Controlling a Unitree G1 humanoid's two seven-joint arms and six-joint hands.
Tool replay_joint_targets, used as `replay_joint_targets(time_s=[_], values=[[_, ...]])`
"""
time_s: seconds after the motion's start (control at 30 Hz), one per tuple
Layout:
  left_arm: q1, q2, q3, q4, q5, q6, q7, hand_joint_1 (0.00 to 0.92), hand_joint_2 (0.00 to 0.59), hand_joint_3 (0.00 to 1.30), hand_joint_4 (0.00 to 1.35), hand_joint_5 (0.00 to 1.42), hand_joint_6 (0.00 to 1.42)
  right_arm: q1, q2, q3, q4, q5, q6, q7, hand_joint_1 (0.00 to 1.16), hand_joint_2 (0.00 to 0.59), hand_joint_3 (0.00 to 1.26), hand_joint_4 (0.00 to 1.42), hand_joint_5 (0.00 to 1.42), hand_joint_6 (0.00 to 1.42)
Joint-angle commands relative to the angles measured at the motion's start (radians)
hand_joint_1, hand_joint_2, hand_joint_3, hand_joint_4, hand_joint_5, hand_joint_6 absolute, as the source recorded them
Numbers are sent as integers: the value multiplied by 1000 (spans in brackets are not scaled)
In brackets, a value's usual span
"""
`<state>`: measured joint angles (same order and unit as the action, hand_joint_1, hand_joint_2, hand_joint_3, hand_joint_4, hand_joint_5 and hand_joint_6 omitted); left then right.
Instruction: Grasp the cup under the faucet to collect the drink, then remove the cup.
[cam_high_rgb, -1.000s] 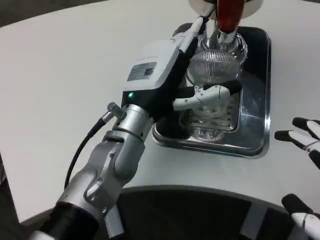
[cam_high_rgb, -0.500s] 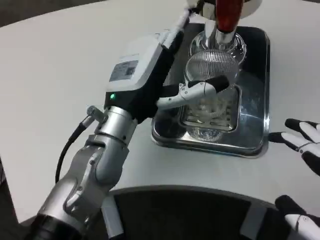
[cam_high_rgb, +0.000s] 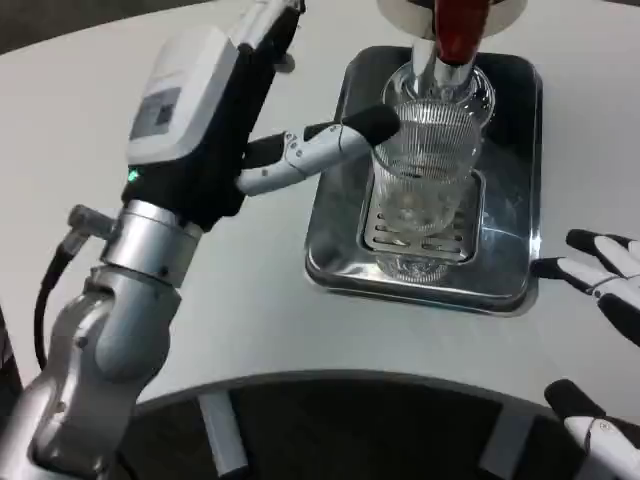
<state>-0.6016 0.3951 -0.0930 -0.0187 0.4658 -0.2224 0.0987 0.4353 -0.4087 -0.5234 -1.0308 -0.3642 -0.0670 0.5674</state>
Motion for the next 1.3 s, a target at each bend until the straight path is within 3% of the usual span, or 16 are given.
replay_joint_targets(time_s=[0.03, 0.3, 0.53, 0.83, 1.07, 1.3], values=[[-33, 16, 56, -120, -157, -9, -118, 0, 58, 306, 279, 312, 433, 5, -2, 13, -16, -5, 7, -6, 368, 446, 144, 15, 0, 0], [-186, 9, 76, -196, -386, 92, -319, 0, 71, 359, 341, 372, 447, -3, -1, 28, -16, -13, 10, -10, 368, 446, 149, 21, 0, 0], [-346, -1, 57, -137, -498, 240, -472, 0, 68, 325, 301, 391, 447, -1, 3, 27, -16, -10, 3, -14, 368, 446, 154, 22, 0, 0], [-462, -25, 13, 62, -519, 283, -609, 0, 62, 284, 245, 350, 391, 11, 7, 1, -16, 7, -14, -21, 368, 446, 155, 22, 0, 0], [-488, -52, -6, 207, -503, 268, -656, 0, 58, 302, 269, 370, 395, 38, 14, -27, -16, 24, -31, -25, 368, 446, 155, 22, 0, 0], [-480, -54, -25, 254, -481, 265, -683, 0, 58, 310, 273, 374, 404, 50, 9, -55, -16, 46, -34, -25, 368, 446, 155, 22, 0, 0]])
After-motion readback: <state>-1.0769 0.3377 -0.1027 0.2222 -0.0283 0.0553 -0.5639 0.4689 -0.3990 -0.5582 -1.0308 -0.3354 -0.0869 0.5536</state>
